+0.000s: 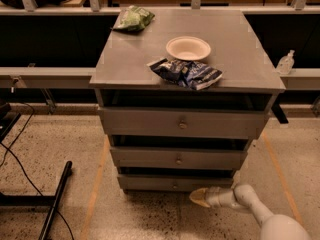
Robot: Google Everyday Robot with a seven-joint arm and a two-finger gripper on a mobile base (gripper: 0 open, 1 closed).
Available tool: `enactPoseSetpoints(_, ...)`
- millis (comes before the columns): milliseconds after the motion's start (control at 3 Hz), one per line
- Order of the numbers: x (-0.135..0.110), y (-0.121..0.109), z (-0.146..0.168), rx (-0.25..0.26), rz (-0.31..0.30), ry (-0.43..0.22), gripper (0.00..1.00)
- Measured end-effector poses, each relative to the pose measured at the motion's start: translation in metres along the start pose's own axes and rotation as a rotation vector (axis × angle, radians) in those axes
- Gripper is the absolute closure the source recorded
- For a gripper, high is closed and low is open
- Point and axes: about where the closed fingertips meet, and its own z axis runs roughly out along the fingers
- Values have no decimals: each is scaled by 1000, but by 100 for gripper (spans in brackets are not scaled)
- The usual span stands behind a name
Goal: Close bottom drawer
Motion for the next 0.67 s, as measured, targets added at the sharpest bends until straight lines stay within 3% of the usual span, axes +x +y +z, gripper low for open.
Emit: enactPoseSetpoints(667, 32, 73, -74, -17, 23, -95, 100)
